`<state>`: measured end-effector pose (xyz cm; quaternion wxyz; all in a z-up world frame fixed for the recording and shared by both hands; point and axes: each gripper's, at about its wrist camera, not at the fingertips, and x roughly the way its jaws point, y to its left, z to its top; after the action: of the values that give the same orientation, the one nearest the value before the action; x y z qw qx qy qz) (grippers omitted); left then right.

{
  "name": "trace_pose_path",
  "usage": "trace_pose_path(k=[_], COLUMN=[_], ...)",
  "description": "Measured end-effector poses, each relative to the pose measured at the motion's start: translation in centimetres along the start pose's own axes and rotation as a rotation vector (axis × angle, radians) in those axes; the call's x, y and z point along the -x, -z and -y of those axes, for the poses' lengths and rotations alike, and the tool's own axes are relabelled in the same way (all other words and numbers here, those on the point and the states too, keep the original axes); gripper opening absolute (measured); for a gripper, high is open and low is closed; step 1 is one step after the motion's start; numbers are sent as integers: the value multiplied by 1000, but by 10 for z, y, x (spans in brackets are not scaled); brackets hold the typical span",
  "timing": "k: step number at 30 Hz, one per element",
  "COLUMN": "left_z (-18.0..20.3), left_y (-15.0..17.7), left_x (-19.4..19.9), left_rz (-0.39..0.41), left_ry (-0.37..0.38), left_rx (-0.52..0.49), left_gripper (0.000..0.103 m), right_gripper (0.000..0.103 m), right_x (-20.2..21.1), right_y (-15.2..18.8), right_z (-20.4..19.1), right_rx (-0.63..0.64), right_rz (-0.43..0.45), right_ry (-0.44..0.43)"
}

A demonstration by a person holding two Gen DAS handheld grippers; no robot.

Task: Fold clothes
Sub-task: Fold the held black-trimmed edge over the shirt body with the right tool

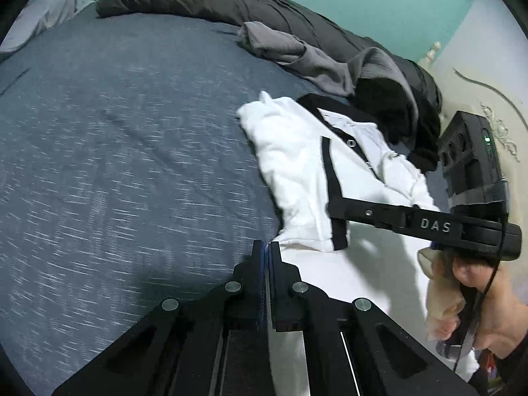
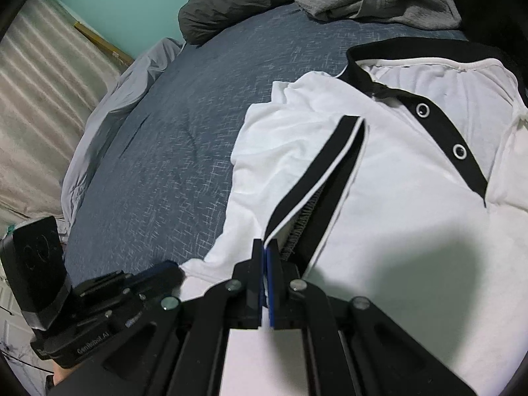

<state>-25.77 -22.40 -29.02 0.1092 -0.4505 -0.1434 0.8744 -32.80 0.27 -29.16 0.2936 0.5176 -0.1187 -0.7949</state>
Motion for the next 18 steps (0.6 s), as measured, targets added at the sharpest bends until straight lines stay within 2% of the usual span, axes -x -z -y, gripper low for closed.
trace_pose_path(k=[3, 10, 15, 18], left_z=[-3, -13, -23, -26], left_y=[4, 11, 12, 12], left_x=[-10, -22, -5, -1], left_rz=[-37, -87, -52, -37], left_ry=[-24, -16, -11, -19], left_rx=[-2, 49, 108, 116], left_gripper=[2, 3, 3, 3], right_gripper=[1, 2, 4, 13], right_x=[-5, -12, -9, -2], right_y=[1, 9, 13, 14], right_z=[-1, 7, 10, 7], right_rx=[-8, -56, -87, -84], right_rz=[1, 8, 6, 9], right_ry=[3, 18, 26, 62])
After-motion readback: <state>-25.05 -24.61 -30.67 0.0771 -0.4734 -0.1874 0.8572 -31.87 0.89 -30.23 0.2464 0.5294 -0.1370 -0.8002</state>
